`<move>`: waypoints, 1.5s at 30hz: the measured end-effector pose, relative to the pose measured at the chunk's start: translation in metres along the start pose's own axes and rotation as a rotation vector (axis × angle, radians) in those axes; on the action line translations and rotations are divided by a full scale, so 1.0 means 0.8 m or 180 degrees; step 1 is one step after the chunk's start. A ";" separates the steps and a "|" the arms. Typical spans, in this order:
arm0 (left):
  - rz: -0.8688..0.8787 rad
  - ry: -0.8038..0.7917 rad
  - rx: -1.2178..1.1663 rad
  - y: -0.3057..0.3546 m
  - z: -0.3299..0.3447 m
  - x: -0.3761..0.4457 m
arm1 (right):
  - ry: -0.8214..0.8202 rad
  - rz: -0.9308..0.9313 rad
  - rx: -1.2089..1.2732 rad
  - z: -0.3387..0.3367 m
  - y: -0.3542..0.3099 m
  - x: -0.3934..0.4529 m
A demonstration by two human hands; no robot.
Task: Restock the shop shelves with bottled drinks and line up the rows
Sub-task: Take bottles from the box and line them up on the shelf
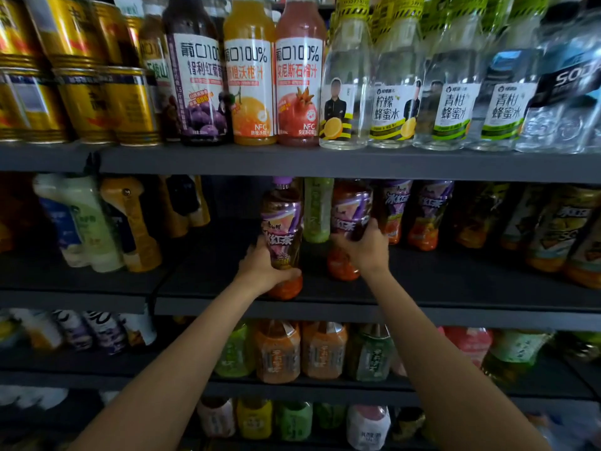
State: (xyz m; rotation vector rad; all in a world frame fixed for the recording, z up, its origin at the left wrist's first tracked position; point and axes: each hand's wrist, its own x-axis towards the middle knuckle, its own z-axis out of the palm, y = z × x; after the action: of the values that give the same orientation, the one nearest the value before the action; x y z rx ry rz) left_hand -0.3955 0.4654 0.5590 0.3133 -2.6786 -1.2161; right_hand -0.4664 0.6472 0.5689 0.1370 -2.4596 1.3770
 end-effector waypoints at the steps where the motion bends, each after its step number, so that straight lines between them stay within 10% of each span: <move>1: -0.0031 0.0024 0.0117 0.001 0.002 0.001 | 0.0148 0.0146 -0.0002 -0.006 0.005 0.009; 18: 0.0371 0.0090 0.0081 0.076 0.091 0.039 | -0.0041 0.0467 0.0590 -0.053 0.060 0.063; 24: 0.0403 0.0161 0.0260 0.127 0.150 0.059 | -0.1036 -0.0166 0.0428 -0.081 0.085 0.022; 45: 0.1162 0.0115 0.0900 0.103 0.173 0.064 | 0.0758 -0.0194 -0.0466 -0.056 0.087 0.026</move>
State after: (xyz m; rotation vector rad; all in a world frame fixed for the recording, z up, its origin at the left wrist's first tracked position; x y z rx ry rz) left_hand -0.4889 0.6043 0.5359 -0.1149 -2.7141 -0.7229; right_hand -0.4921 0.7236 0.5405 0.0129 -2.3260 1.1137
